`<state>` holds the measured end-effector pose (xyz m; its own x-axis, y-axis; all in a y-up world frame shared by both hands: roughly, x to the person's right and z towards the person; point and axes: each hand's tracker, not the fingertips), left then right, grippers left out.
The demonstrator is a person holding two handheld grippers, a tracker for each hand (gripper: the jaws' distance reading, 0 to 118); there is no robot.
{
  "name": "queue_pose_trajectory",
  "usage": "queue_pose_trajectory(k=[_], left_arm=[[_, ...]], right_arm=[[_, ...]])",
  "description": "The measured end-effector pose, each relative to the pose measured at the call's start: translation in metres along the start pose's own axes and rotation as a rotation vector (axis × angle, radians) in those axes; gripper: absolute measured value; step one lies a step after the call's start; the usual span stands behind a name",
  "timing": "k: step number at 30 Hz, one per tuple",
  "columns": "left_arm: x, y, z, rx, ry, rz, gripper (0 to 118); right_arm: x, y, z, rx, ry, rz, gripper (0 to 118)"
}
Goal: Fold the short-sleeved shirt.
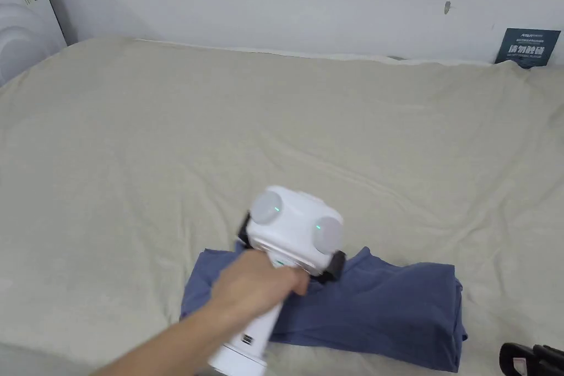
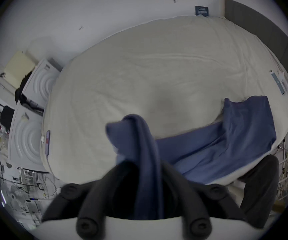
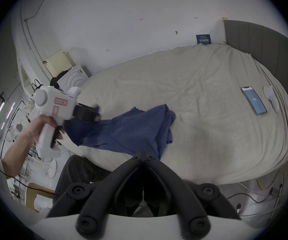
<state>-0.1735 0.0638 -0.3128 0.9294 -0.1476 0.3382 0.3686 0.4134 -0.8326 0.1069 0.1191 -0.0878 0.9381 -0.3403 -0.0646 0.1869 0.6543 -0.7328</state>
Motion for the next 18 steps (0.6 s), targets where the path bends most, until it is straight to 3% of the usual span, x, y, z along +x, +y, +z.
queue_pose_trajectory(k=[1,2,5,7,8,9,11,12,14,15,17,18], left_arm=[[0.036,0.013,-0.001,0.052,-0.218,-0.032,103],[0.04,0.012,-0.001,-0.032,-0.16,-0.001,106],[0.027,0.008,0.018,-0.009,-0.246,0.066,105],[-0.018,0.004,0.046,0.045,-0.187,0.078,95],[-0.034,0.001,0.055,0.051,-0.162,0.084,62],[-0.064,-0.006,0.061,0.053,-0.09,0.079,0],[-0.107,-0.018,0.056,0.09,0.008,0.131,0],[-0.125,-0.027,0.048,-0.004,0.174,0.104,0],[-0.151,-0.042,0.023,-0.081,0.354,0.14,0],[-0.153,-0.047,0.005,-0.126,0.321,0.135,0],[-0.144,-0.052,-0.017,-0.067,0.438,0.177,0],[-0.127,-0.054,-0.029,-0.097,0.495,0.11,0]], right_arm=[[0.003,-0.002,0.002,-0.004,0.003,-0.012,0],[0.003,-0.002,0.003,-0.005,0.006,-0.02,0],[0.007,-0.003,0.006,-0.003,-0.002,-0.026,0],[0.009,-0.002,0.007,0.008,0.002,-0.037,0],[0.01,-0.002,0.006,0.011,0.008,-0.045,0],[0.01,-0.001,0.004,0.012,0.025,-0.051,0],[0.005,-0.001,0.0,0.017,0.046,-0.063,0],[0.003,-0.001,-0.002,0.017,0.055,-0.063,0],[-0.002,-0.002,-0.006,0.012,0.07,-0.06,0],[-0.004,-0.003,-0.008,0.009,0.087,-0.054,0],[-0.008,-0.003,-0.012,0.002,0.089,-0.053,0],[-0.009,-0.003,-0.012,-0.001,0.094,-0.056,1]])
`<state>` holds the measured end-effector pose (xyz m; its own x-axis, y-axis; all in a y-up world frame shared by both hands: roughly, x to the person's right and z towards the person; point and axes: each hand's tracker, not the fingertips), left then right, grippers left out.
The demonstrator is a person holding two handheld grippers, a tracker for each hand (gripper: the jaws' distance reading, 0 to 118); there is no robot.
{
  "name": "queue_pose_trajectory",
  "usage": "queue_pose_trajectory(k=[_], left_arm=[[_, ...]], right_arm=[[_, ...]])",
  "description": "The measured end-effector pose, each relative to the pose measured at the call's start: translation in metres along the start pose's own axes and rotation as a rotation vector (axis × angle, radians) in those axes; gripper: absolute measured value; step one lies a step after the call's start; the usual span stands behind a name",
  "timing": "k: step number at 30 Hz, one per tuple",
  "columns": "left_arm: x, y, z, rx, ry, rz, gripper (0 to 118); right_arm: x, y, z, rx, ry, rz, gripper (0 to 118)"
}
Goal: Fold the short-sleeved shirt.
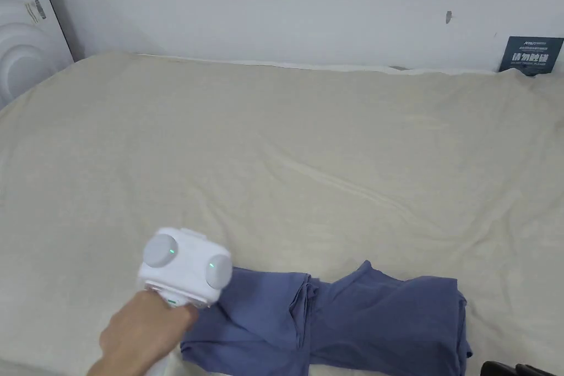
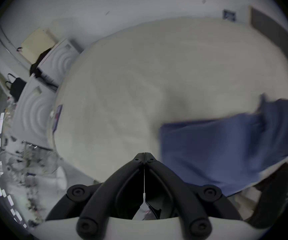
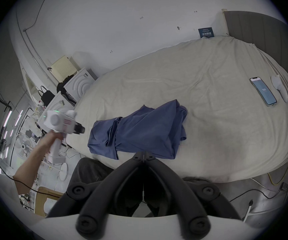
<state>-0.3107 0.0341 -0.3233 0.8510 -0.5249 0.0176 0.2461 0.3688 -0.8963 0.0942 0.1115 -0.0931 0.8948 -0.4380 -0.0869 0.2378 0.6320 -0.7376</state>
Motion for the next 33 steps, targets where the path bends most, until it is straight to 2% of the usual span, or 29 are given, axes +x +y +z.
queue_pose_trajectory(k=[3,6,8,11,13,15,16,18,22,26,27,28,29,30,31,33], left_arm=[[0.078,-0.008,0.017,0.041,0.077,-0.204,0],[0.165,-0.013,0.049,0.075,0.08,-0.32,0],[0.206,-0.012,0.075,0.162,0.13,-0.382,0],[0.212,-0.003,0.122,0.243,-0.158,-0.308,0],[0.186,0.009,0.136,0.211,-0.46,-0.231,0],[0.147,0.021,0.13,0.15,-0.645,-0.117,0],[0.118,0.024,0.122,0.145,-0.631,-0.076,0],[0.055,0.025,0.098,0.166,-0.736,-0.005,0],[-0.064,0.004,0.021,0.036,-0.869,0.179,0],[-0.124,-0.03,-0.05,-0.017,-0.984,0.349,0],[-0.126,-0.035,-0.06,-0.02,-1.017,0.385,7],[-0.129,-0.039,-0.067,-0.003,-1.054,0.397,40],[-0.131,-0.041,-0.074,0.012,-1.135,0.424,98],[-0.125,-0.036,-0.079,0.031,-1.176,0.434,116],[-0.111,-0.037,-0.076,-0.019,-1.218,0.382,115],[-0.089,-0.032,-0.092,0.001,-1.355,0.346,115]], right_arm=[[-0.001,-0.002,0.002,-0.002,0.022,-0.012,1],[0.0,-0.004,0.007,-0.001,0.011,-0.027,0],[0.0,-0.006,0.012,-0.005,-0.002,-0.034,1],[-0.001,-0.008,0.018,-0.006,-0.02,-0.026,0],[-0.002,-0.007,0.018,-0.004,-0.032,-0.034,0],[-0.004,-0.005,0.015,0.0,-0.034,-0.041,0],[-0.006,-0.004,0.012,-0.002,-0.033,-0.042,0],[-0.011,-0.001,0.005,-0.002,-0.03,-0.041,0],[-0.028,0.006,-0.017,-0.022,-0.004,-0.031,0],[-0.043,0.011,-0.037,-0.028,-0.007,-0.004,0],[-0.046,0.013,-0.042,-0.041,-0.001,-0.013,0],[-0.047,0.014,-0.046,-0.051,0.003,-0.018,1],[-0.05,0.015,-0.049,-0.059,0.003,-0.014,0],[-0.054,0.016,-0.052,-0.07,-0.002,-0.001,0],[-0.058,0.017,-0.055,-0.079,-0.009,0.014,1],[-0.062,0.018,-0.056,-0.09,-0.017,0.021,0]])
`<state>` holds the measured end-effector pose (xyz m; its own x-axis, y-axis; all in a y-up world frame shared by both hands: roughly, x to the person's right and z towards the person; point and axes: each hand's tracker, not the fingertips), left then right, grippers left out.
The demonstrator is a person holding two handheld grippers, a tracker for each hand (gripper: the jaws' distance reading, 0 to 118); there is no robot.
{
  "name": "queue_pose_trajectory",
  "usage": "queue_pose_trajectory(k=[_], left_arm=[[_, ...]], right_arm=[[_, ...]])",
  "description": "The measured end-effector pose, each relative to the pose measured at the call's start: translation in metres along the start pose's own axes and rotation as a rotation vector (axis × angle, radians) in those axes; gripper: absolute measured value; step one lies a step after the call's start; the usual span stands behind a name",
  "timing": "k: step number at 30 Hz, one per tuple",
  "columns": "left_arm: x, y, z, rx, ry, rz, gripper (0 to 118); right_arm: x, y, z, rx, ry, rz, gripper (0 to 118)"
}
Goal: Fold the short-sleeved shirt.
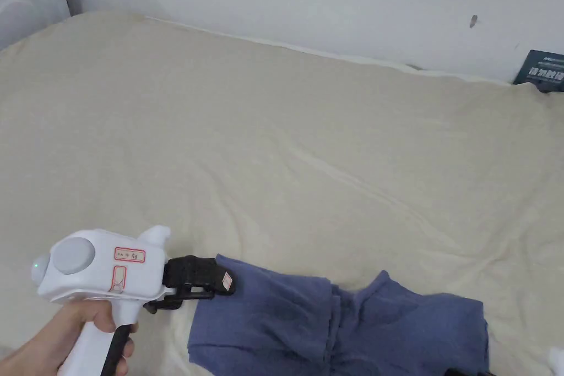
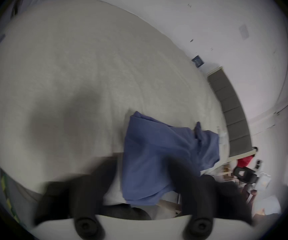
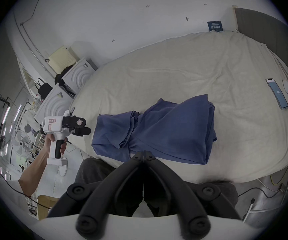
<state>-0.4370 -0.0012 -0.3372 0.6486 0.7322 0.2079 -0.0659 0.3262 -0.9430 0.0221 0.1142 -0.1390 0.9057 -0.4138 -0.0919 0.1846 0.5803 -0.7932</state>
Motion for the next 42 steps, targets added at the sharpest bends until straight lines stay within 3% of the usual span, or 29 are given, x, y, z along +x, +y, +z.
queue_pose_trajectory(k=[4,10,11,12,13,14,17,23,27,31,37,42], left_arm=[[-0.006,0.015,-0.002,-0.027,-0.029,0.012,115],[-0.017,0.005,-0.023,-0.063,-0.227,0.045,113],[-0.016,0.004,-0.023,-0.065,-0.228,0.03,99],[-0.016,0.004,-0.021,-0.079,-0.203,0.033,16],[-0.013,0.002,-0.024,-0.093,-0.049,-0.023,8],[-0.013,0.002,-0.021,-0.024,-0.002,-0.076,8],[-0.017,-0.002,-0.008,-0.036,-0.131,0.124,8],[-0.017,0.014,0.037,0.022,-0.004,0.108,8],[-0.005,0.022,0.085,0.083,0.142,0.071,8],[0.028,0.033,0.108,0.073,0.376,0.023,8],[0.107,0.043,0.087,0.013,0.553,-0.057,8],[0.181,0.042,0.046,-0.045,0.714,-0.233,8]], right_arm=[[-0.001,0.001,0.0,-0.006,-0.012,-0.007,0],[0.004,0.001,0.001,-0.02,-0.035,-0.033,1],[0.004,0.001,0.002,-0.019,-0.041,-0.037,0],[0.005,0.0,0.002,-0.017,-0.043,-0.04,0],[0.005,0.0,0.002,-0.017,-0.042,-0.043,0],[0.006,0.0,0.003,-0.015,-0.04,-0.047,0],[0.006,-0.001,0.005,-0.014,-0.036,-0.046,0],[0.011,0.003,0.01,0.004,-0.02,-0.037,0],[0.016,0.004,0.014,0.019,-0.003,-0.031,0],[0.022,0.001,0.019,0.025,0.004,-0.029,0],[0.028,-0.005,0.034,0.041,0.021,-0.032,1],[0.032,-0.006,0.045,0.058,0.037,-0.009,0]])
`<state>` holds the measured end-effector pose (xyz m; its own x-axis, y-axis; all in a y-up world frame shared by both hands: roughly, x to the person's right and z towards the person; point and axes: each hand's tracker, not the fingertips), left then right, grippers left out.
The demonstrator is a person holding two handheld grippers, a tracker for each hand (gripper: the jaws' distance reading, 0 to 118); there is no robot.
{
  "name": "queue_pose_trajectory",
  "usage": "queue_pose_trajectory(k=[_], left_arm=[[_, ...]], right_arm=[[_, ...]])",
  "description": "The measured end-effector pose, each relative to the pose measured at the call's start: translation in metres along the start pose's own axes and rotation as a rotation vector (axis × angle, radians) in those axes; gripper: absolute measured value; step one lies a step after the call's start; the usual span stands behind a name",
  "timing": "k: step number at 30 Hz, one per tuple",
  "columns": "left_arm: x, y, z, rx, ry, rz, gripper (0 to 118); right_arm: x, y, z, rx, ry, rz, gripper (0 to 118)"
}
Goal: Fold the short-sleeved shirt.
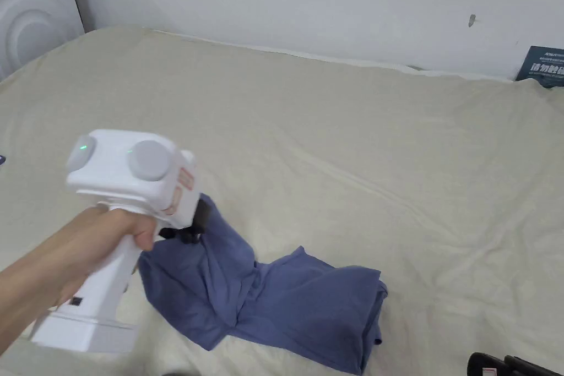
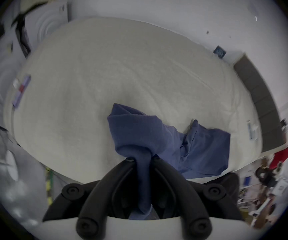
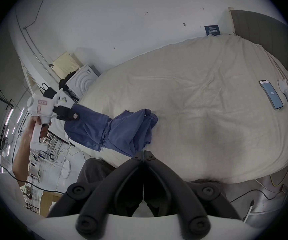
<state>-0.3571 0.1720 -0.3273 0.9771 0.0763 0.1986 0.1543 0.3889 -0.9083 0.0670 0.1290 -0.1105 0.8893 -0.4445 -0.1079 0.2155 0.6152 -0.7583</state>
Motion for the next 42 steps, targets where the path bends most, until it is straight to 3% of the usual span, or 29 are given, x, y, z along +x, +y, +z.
queue_pose_trajectory(k=[9,11,13,14,15,16,18,23,24,26,27,31,32,36,38,42], left_arm=[[0.148,0.017,-0.033,-0.014,0.198,-0.256,9],[0.184,0.012,-0.06,-0.015,0.21,-0.272,18],[0.221,0.004,-0.087,0.005,0.2,-0.267,108],[0.244,0.0,-0.104,0.032,0.193,-0.296,118],[0.26,-0.003,-0.118,0.038,0.141,-0.342,111],[0.284,-0.005,-0.112,0.168,0.074,-0.462,110],[0.307,-0.013,-0.11,0.051,0.013,-0.399,110],[0.279,-0.031,-0.077,0.074,-0.091,-0.373,108],[0.259,-0.031,-0.06,0.09,-0.093,-0.368,87],[0.208,-0.027,-0.046,0.121,-0.059,-0.289,0],[0.183,-0.024,-0.044,0.155,-0.033,-0.191,0],[0.116,-0.01,-0.085,0.087,0.495,-0.201,0],[0.123,-0.016,-0.096,0.05,0.568,-0.197,0],[0.175,-0.037,-0.142,0.031,0.616,-0.316,0],[0.227,-0.061,-0.167,0.005,0.769,-0.458,0],[0.322,-0.088,-0.168,0.142,0.63,-0.586,0]], right_arm=[[0.008,-0.006,0.013,0.021,0.02,0.008,1],[0.013,-0.008,0.014,0.026,0.023,-0.009,1],[0.017,-0.012,0.016,0.026,0.016,-0.031,0],[0.02,-0.014,0.016,0.024,0.01,-0.047,0],[0.022,-0.016,0.018,0.021,0.004,-0.058,0],[0.024,-0.017,0.02,0.019,0.0,-0.065,1],[0.026,-0.02,0.027,0.02,-0.018,-0.078,1],[0.038,-0.022,0.033,0.042,-0.03,-0.114,1],[0.04,-0.022,0.032,0.043,-0.029,-0.12,1],[0.042,-0.02,0.026,0.04,-0.016,-0.133,1],[0.042,-0.02,0.024,0.037,-0.008,-0.138,0],[0.035,-0.019,0.019,0.036,0.021,-0.117,1],[0.034,-0.019,0.018,0.035,0.029,-0.117,1],[0.031,-0.025,0.021,0.033,0.034,-0.122,1],[0.03,-0.027,0.029,0.02,0.005,-0.118,1],[0.035,-0.031,0.046,0.041,-0.021,-0.119,1]])
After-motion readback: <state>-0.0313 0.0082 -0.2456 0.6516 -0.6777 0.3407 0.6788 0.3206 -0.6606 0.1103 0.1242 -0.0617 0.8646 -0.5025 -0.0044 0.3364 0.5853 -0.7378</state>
